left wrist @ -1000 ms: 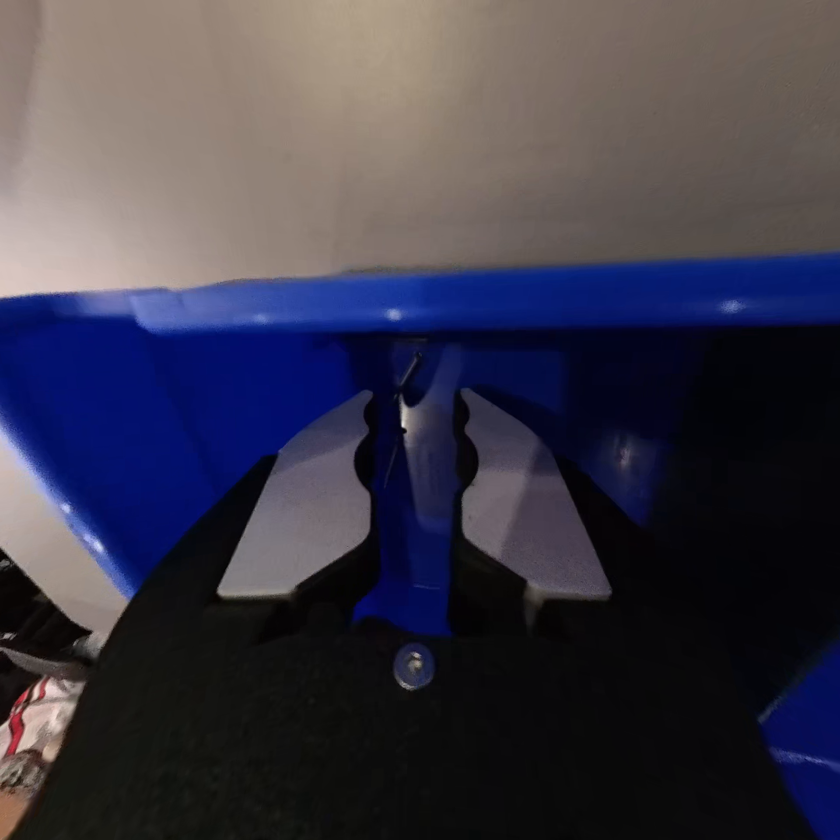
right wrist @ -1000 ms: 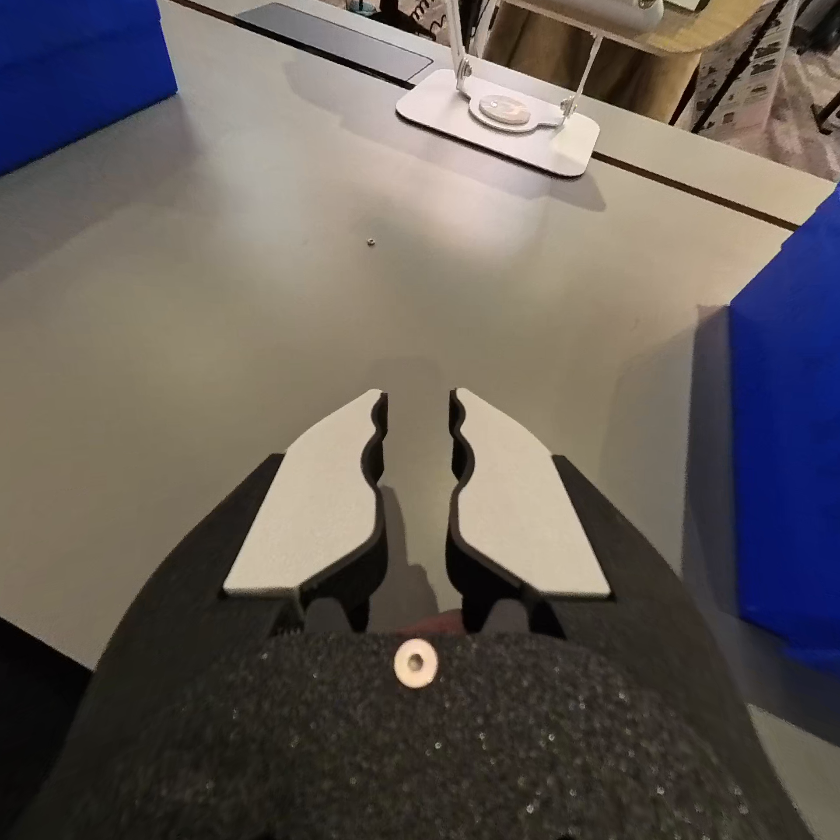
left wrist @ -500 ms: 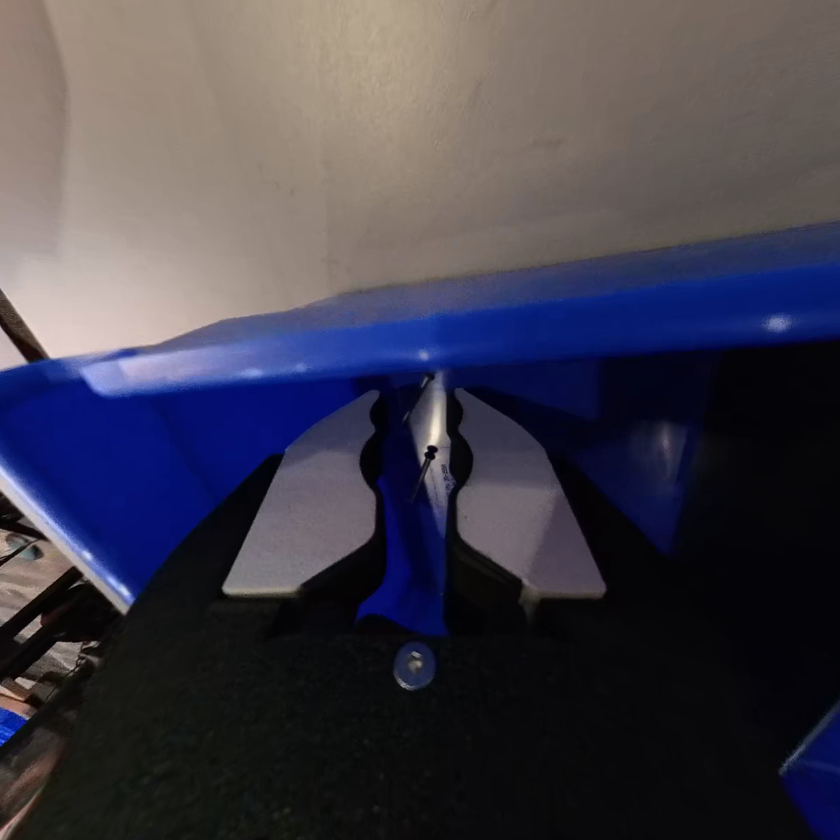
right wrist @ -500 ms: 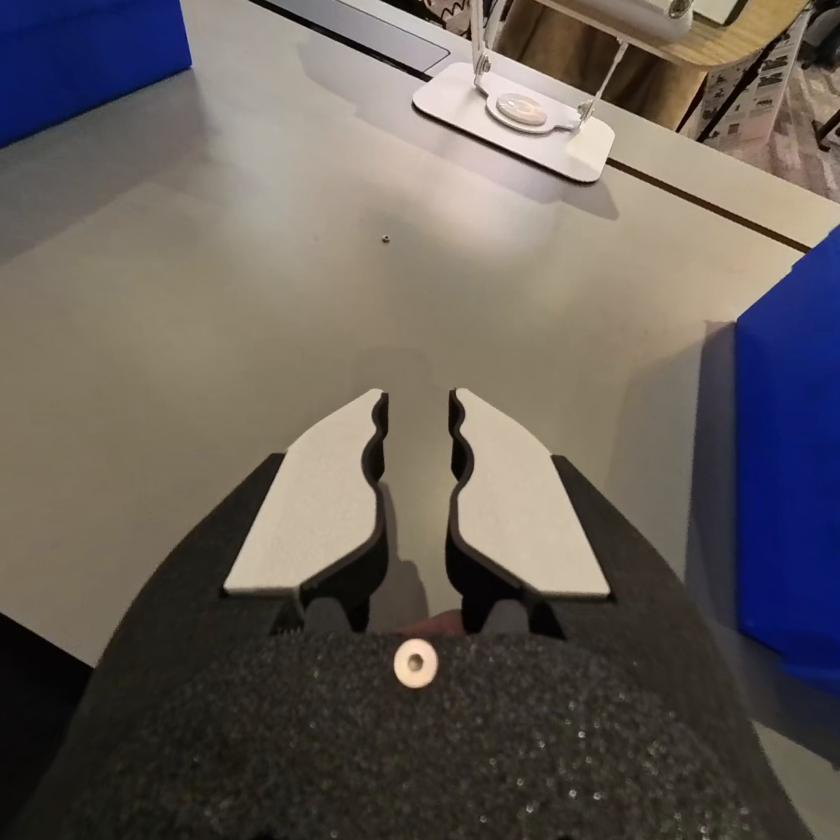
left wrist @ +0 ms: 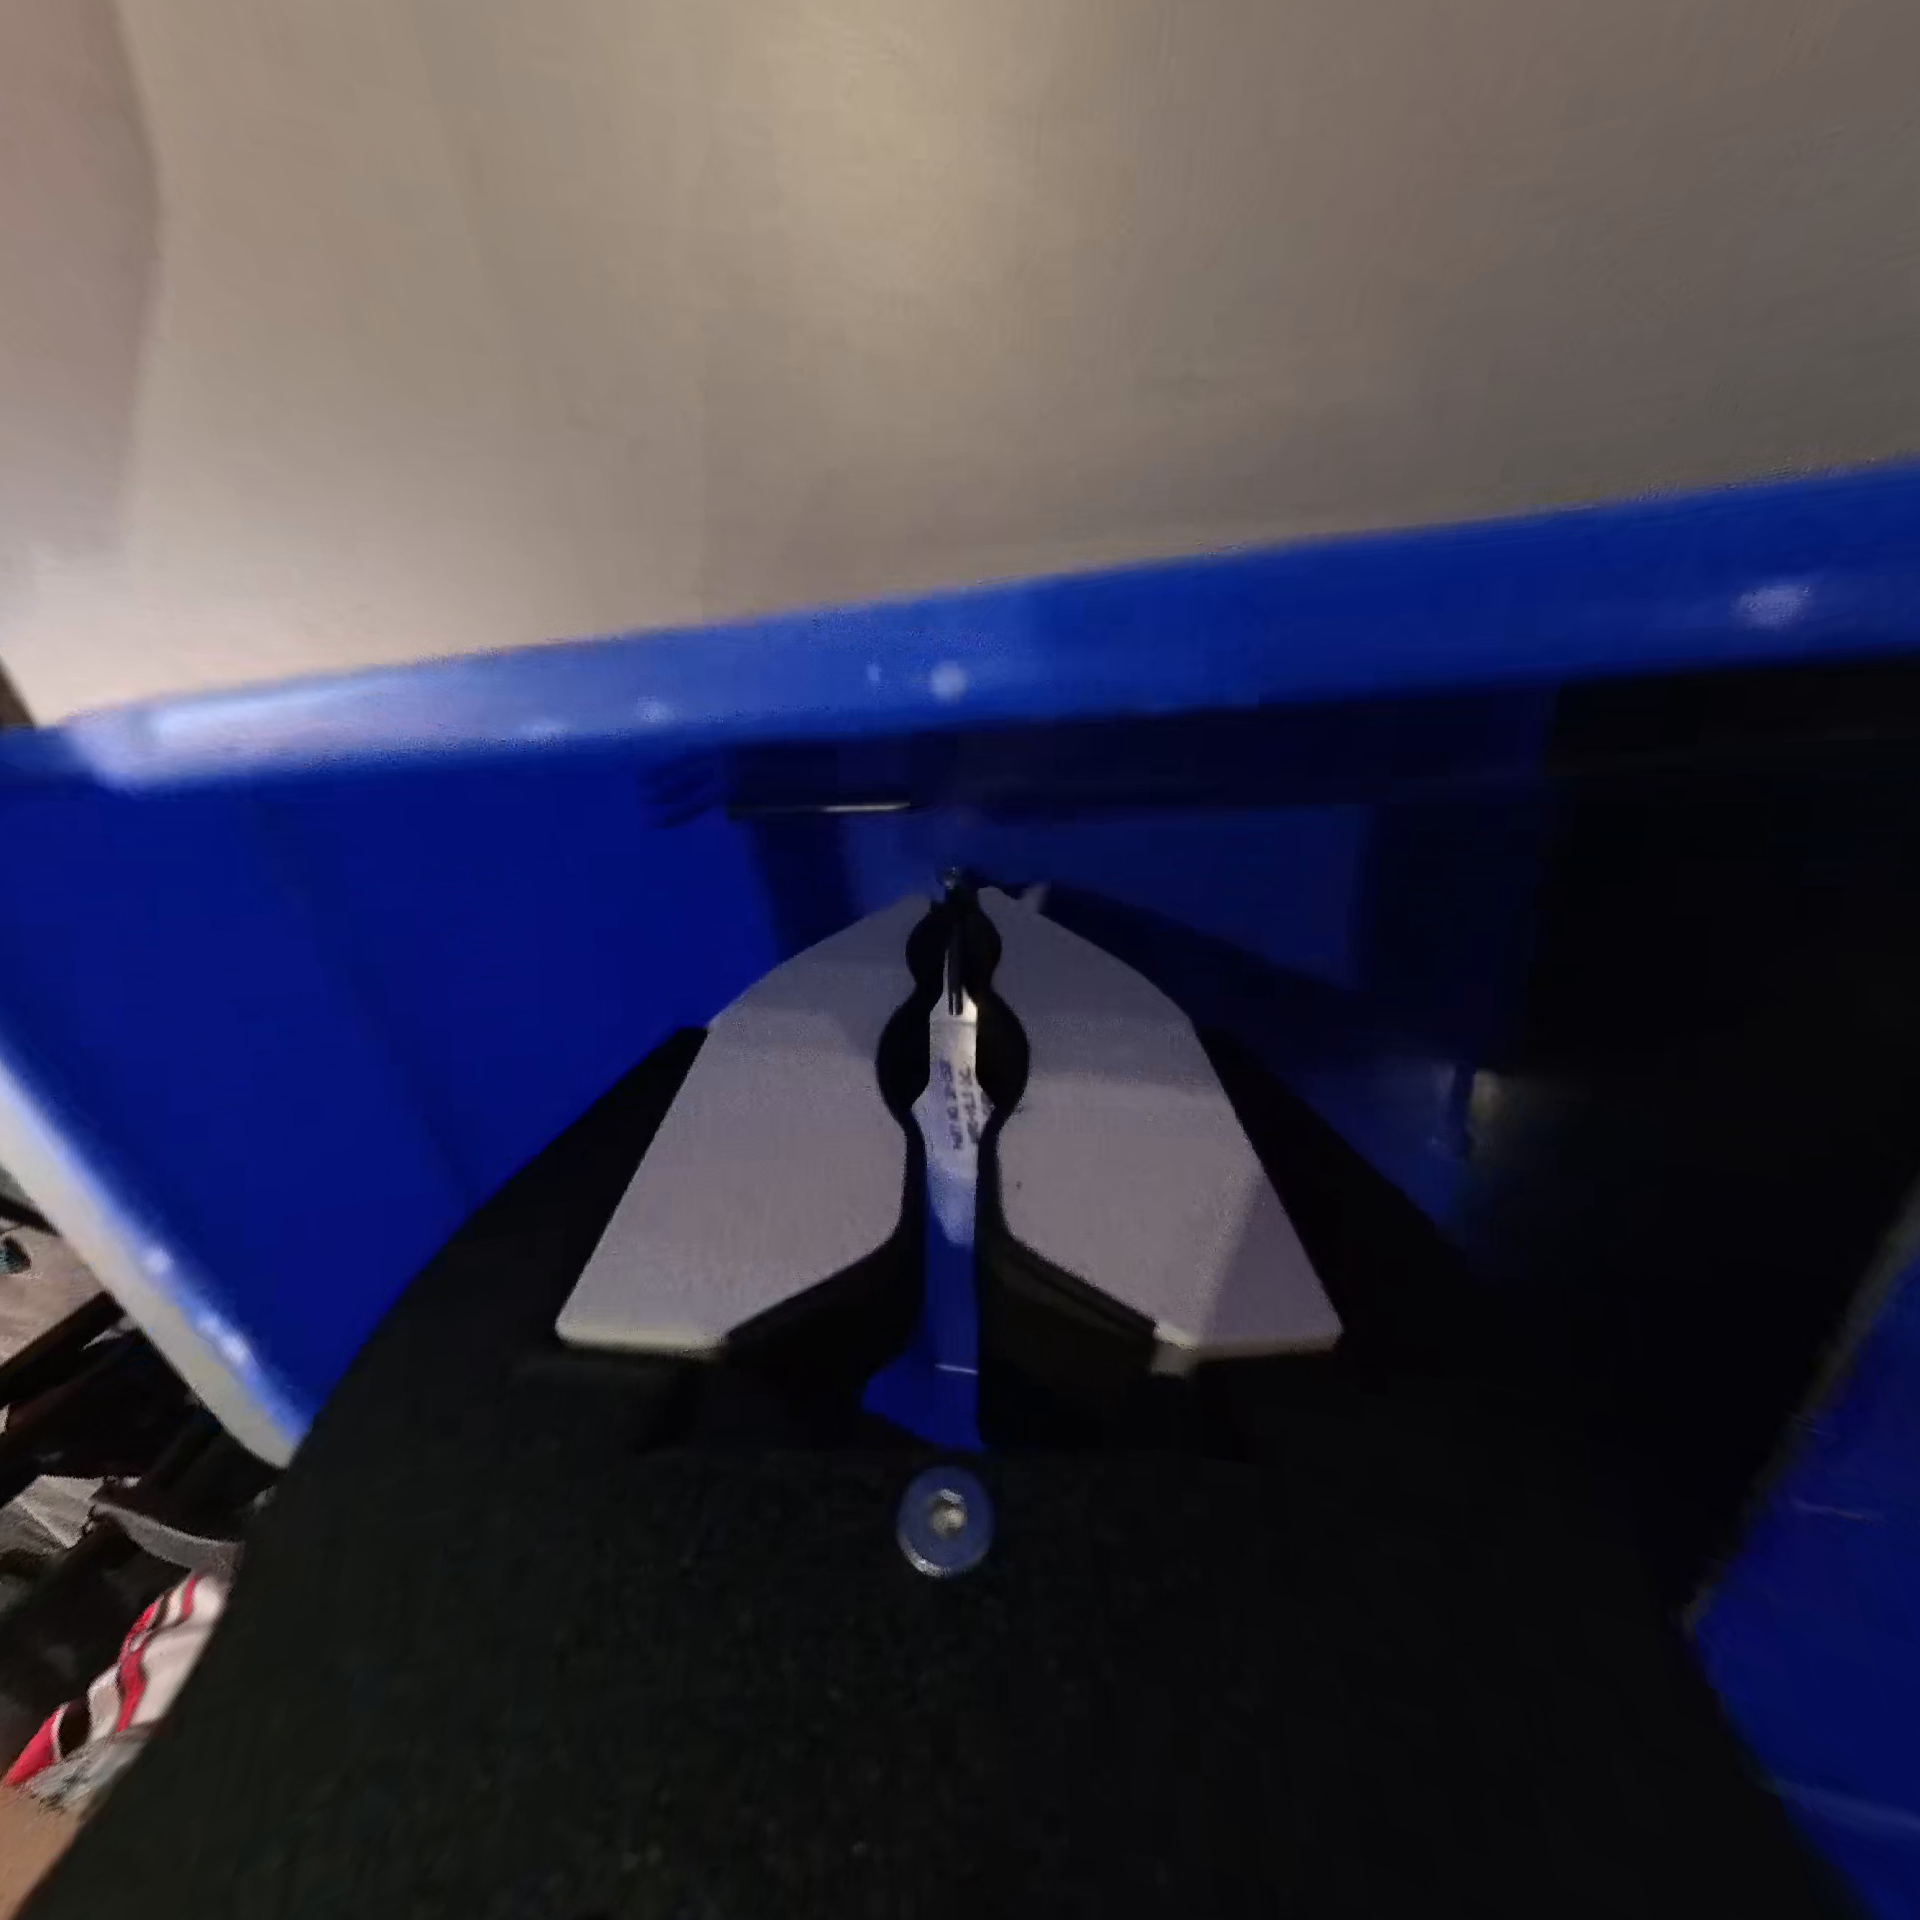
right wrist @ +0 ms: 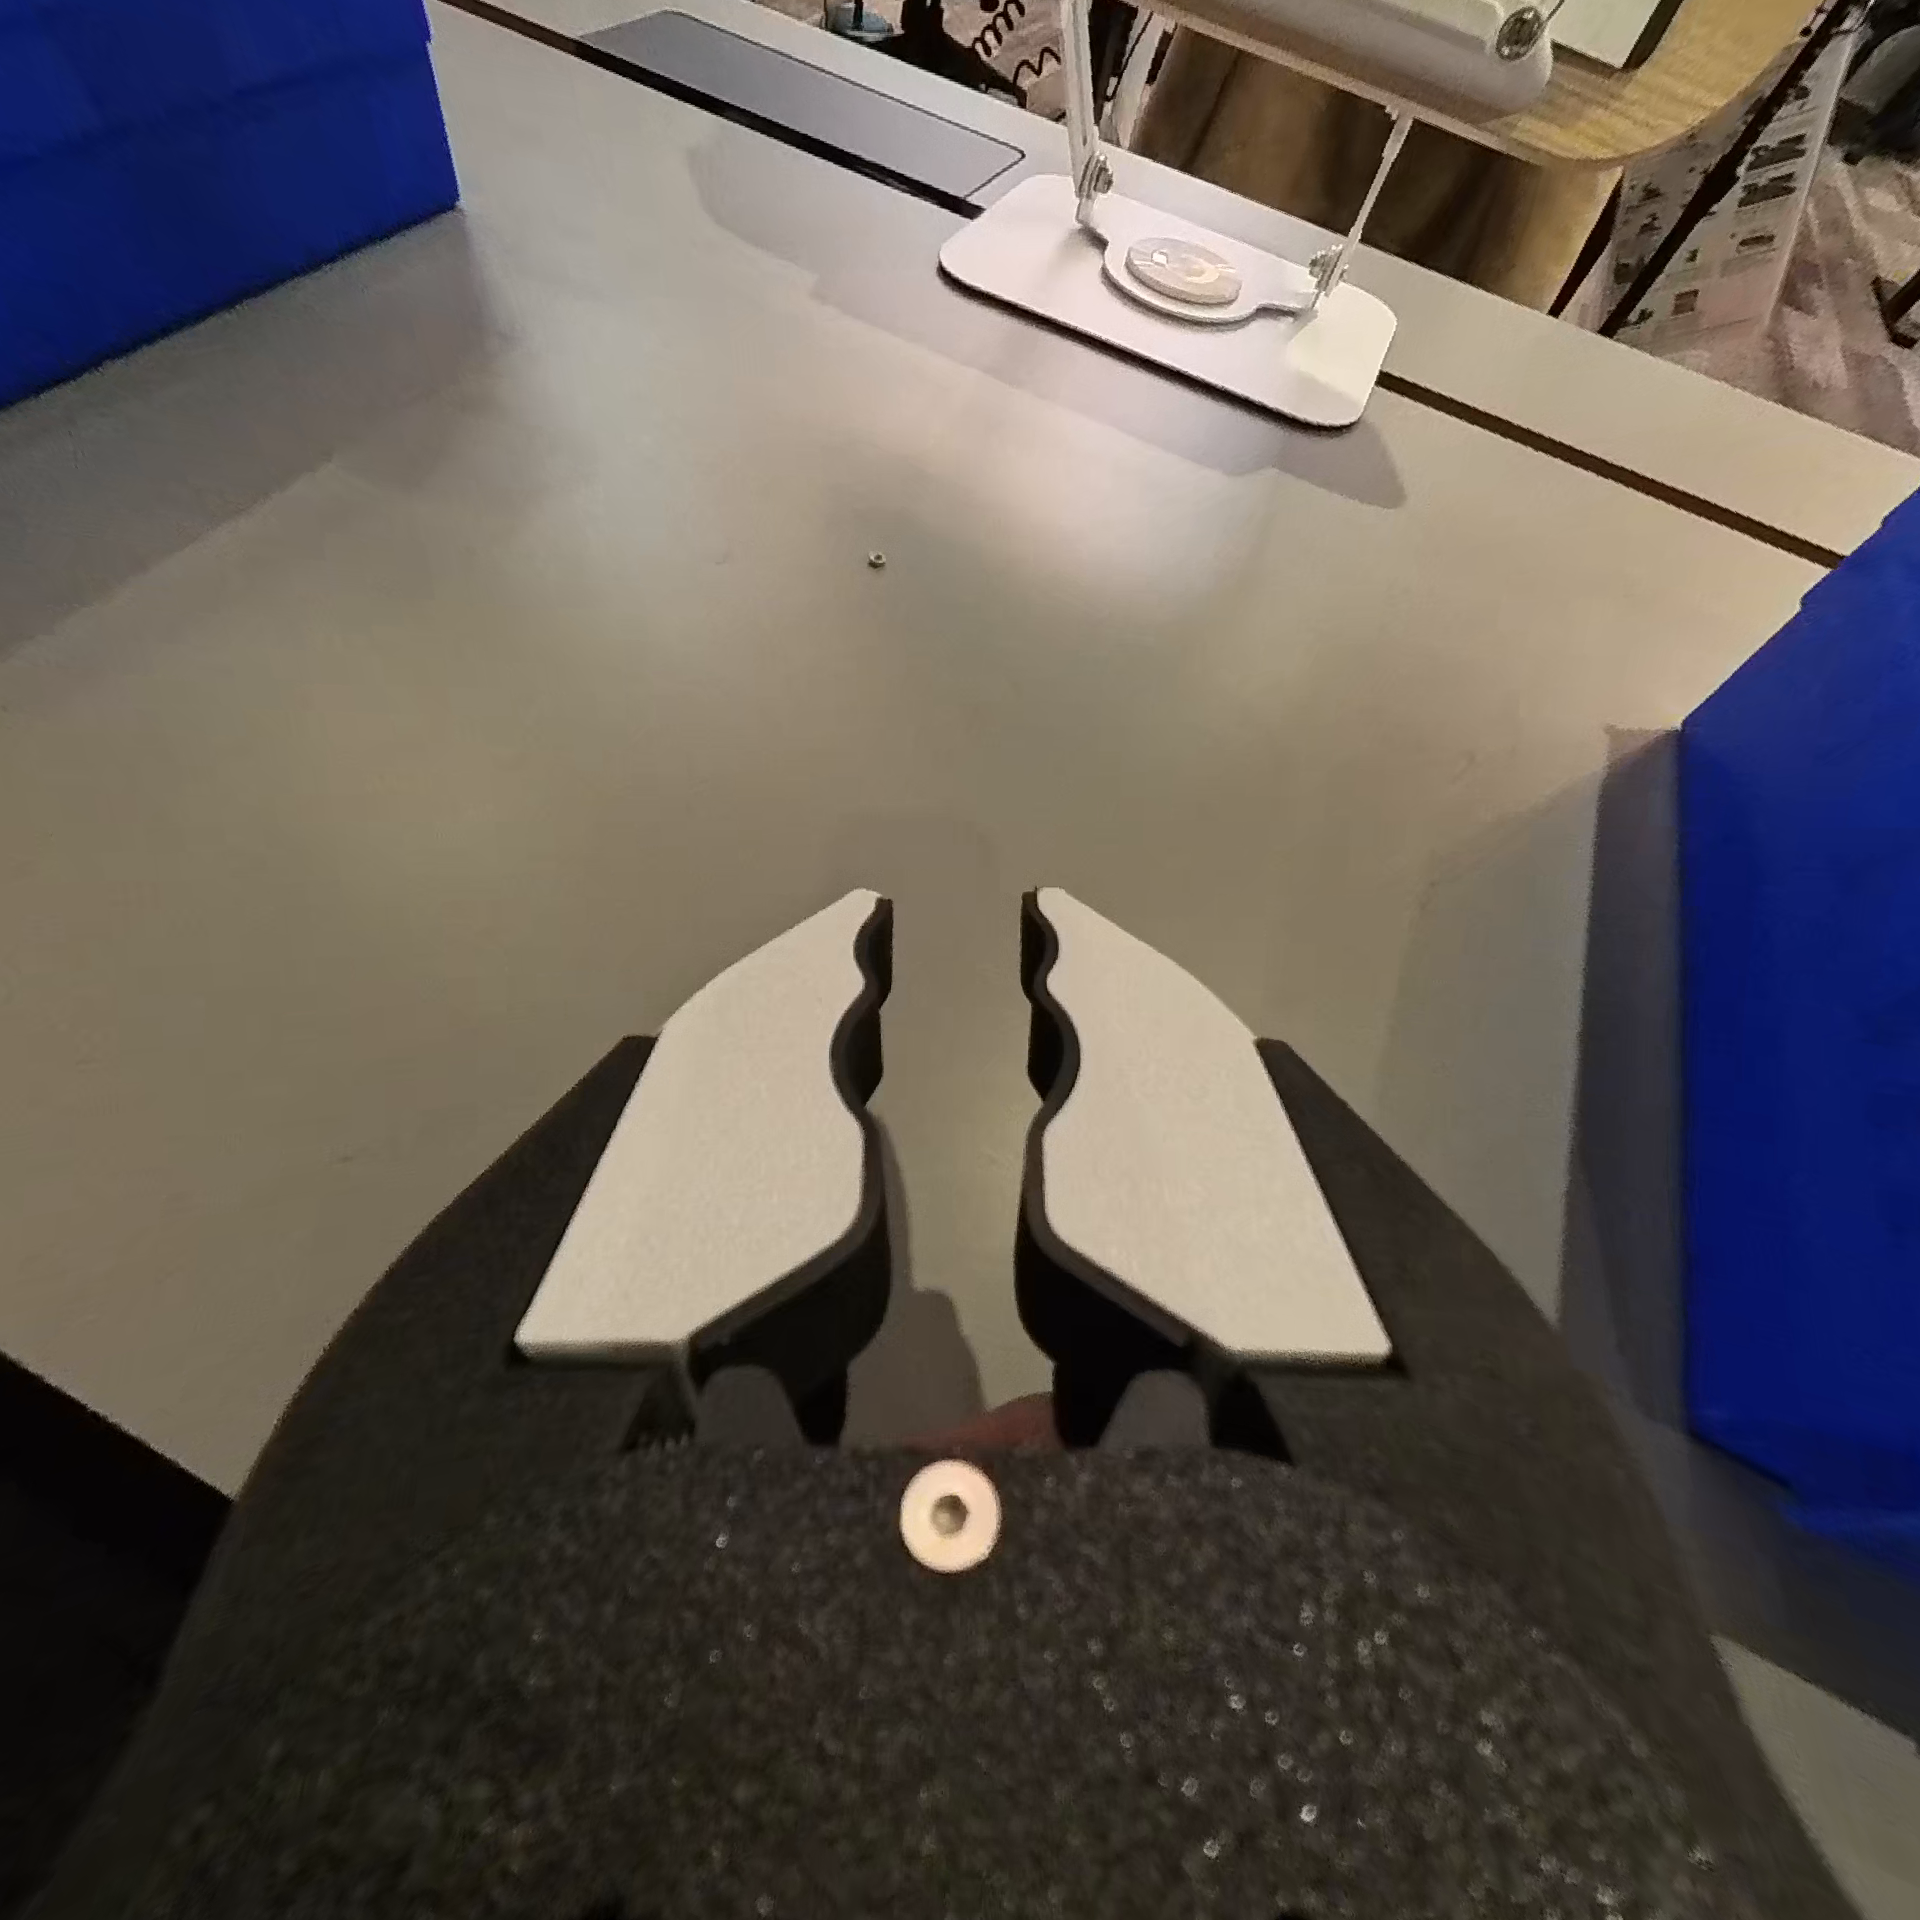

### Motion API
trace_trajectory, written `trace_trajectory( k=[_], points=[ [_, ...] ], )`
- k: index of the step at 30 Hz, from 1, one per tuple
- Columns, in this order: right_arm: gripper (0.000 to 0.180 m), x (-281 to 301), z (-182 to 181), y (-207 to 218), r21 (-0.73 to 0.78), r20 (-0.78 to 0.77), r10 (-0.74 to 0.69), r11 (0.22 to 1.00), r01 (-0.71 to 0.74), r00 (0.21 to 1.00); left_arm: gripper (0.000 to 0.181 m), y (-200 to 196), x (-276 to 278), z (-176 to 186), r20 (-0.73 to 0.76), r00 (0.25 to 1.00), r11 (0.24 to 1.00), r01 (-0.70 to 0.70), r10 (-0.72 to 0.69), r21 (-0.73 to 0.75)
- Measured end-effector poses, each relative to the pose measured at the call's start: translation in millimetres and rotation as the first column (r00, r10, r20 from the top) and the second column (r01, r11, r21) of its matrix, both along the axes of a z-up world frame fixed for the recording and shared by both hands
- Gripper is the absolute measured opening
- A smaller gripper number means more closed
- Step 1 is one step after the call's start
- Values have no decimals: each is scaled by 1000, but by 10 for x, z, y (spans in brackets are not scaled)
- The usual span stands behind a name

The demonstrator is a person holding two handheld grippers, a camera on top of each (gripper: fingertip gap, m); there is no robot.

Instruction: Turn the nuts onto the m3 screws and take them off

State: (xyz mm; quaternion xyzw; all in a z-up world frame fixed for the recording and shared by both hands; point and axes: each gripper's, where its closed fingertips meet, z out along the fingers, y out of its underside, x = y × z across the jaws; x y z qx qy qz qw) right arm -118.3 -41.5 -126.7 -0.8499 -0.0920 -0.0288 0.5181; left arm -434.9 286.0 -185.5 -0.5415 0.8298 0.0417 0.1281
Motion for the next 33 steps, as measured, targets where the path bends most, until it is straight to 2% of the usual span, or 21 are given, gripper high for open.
trace_trajectory(
  k=[4, 7, 10, 12, 16, 21, 26, 29, 33],
  points=[
    [23, -29, 33, 12, 9, -10, 21, 1000, -21, 1000, 3, -58, 7, 361, 175, 982, 997, -70, 65, 20],
    [23, -39, 66, 21, 19, -20, 40, 999, -40, 999, 2, -222, 55, 815, 386, 915, 991, -132, 114, 20],
    [23, -55, 84, 27, 26, -33, 66, 998, -66, 997, 3, -536, 121, 1313, 592, 795, 981, -191, 136, 32],
    [23, -85, 80, 18, 22, -43, 91, 996, -91, 995, 3, -880, 191, 1600, 702, 697, 979, -203, 146, -2],
    [23, -208, 68, -42, 18, -87, 157, 988, -156, 984, 2, -1639, 375, 1914, 831, 524, 975, -202, 185, -90],
    [24, -406, 26, -162, 25, -220, 254, 967, -255, 942, 2, -2458, 820, 1775, 891, 330, 949, -151, 312, -277],
    [24, -501, 23, -233, 39, -311, 304, 951, -308, 900, 2, -2859, 1277, 1615, 872, 128, 881, -26, 472, -473],
    [23, -663, 154, -268, 90, -351, 393, 918, -387, 850, 2, -3015, 1500, 1595, 848, 110, 846, 76, 518, -527],
    [23, -1100, 561, -303, 212, -302, 620, 785, -583, 724, 2, -3241, 1757, 1602, 843, 163, 821, 195, 513, -537]
  ],
)
